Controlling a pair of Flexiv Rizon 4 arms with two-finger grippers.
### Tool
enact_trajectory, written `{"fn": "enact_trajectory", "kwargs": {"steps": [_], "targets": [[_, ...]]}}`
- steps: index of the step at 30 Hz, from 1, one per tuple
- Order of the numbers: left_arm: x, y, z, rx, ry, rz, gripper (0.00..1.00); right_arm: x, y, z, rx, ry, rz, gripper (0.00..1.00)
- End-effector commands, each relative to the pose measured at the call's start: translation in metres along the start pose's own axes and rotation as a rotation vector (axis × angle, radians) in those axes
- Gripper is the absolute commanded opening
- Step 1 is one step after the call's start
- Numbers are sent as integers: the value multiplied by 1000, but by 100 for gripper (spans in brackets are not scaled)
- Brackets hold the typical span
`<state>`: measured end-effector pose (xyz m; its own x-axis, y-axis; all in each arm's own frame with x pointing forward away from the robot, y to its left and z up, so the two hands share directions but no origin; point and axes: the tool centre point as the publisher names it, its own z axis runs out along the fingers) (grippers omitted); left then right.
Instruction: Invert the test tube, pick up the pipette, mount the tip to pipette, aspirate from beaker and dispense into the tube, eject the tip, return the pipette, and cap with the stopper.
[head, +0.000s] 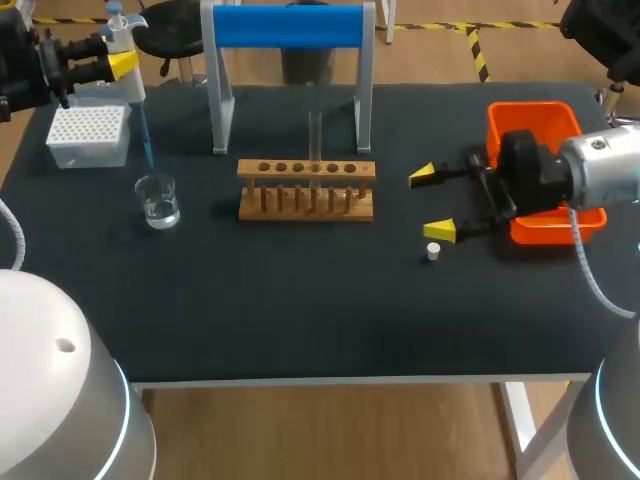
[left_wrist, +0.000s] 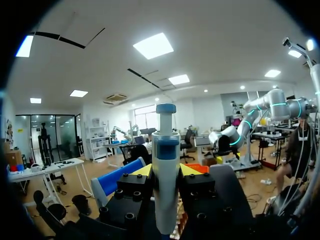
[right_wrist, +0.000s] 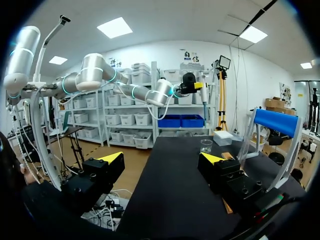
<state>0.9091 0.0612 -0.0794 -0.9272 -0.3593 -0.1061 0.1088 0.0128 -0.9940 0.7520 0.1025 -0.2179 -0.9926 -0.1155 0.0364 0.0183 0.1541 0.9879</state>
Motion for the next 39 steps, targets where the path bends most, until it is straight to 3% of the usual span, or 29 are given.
{"fn": "enact_trajectory", "kwargs": {"steps": [1, 10, 21, 27, 39], "targets": [[1, 0, 1, 2, -5, 3, 0, -2, 6, 27, 23, 4, 5, 100], [1, 0, 1, 2, -5, 3, 0, 4, 16, 91, 48, 39, 5, 100], [1, 0, 1, 2, -5, 3, 0, -1, 18, 157, 122, -65, 22, 100], [1, 0, 1, 2, -5, 3, 0, -9, 14, 175, 198, -139, -10, 100], [1, 0, 1, 2, -5, 3, 0, -36, 4, 200, 248, -236, -1, 100]]}}
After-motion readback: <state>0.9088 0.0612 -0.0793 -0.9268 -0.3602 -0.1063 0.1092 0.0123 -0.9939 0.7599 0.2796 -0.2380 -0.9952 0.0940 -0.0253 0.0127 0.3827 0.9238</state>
